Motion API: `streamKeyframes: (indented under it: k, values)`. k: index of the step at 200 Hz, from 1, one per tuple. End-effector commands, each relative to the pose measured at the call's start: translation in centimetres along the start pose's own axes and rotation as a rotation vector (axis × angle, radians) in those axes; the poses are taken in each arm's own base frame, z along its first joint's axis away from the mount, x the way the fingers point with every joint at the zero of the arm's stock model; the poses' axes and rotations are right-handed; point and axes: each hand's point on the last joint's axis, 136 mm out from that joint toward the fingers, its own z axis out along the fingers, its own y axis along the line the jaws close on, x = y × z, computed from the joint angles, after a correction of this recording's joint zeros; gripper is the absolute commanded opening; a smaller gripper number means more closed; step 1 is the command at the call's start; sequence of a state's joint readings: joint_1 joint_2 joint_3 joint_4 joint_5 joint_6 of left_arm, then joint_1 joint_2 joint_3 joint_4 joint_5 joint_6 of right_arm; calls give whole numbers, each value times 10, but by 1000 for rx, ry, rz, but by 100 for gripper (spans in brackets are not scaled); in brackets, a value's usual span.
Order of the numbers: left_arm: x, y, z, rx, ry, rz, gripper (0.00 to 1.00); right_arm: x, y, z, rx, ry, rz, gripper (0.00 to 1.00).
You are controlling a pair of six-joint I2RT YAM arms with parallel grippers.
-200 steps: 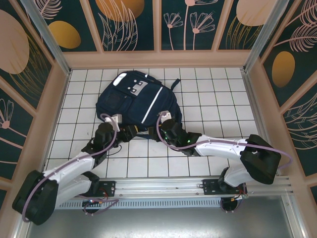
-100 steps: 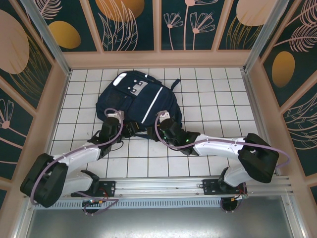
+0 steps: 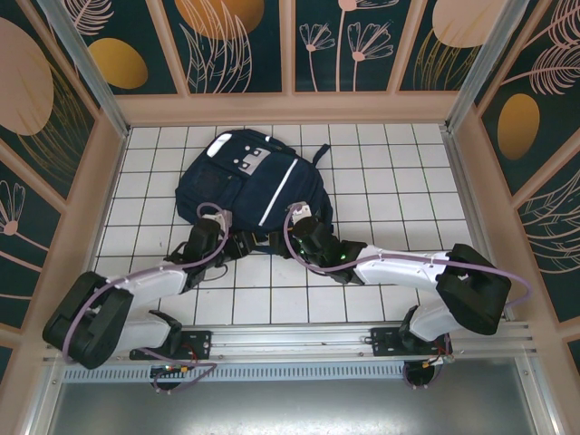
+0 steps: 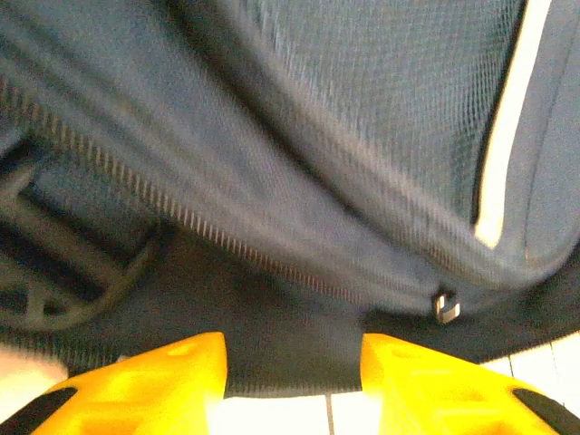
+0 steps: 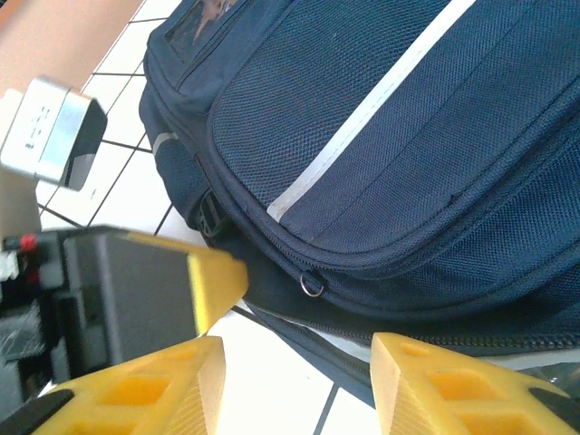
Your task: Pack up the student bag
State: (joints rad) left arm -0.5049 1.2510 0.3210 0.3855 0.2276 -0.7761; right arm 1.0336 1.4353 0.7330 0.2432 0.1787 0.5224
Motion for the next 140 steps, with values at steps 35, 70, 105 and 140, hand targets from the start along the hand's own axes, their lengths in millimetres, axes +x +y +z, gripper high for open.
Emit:
streamKeyframes:
  k: [35,70,105,140]
  values:
    - [4,13,-39,-74,-94,-80,47,-10,2,-9,-26,-52,12,47]
    - [-12,26,-55,-143,-213,-87,50,-8,-1,-13,-29,-60,13,47]
    - [-8,33,-43,-148,-206,-63,49,-9,-2,-19,-35,-77,19,49]
    - [1,28,-19,-110,-127,-9,53,-8,-6,-22,-24,-86,26,50]
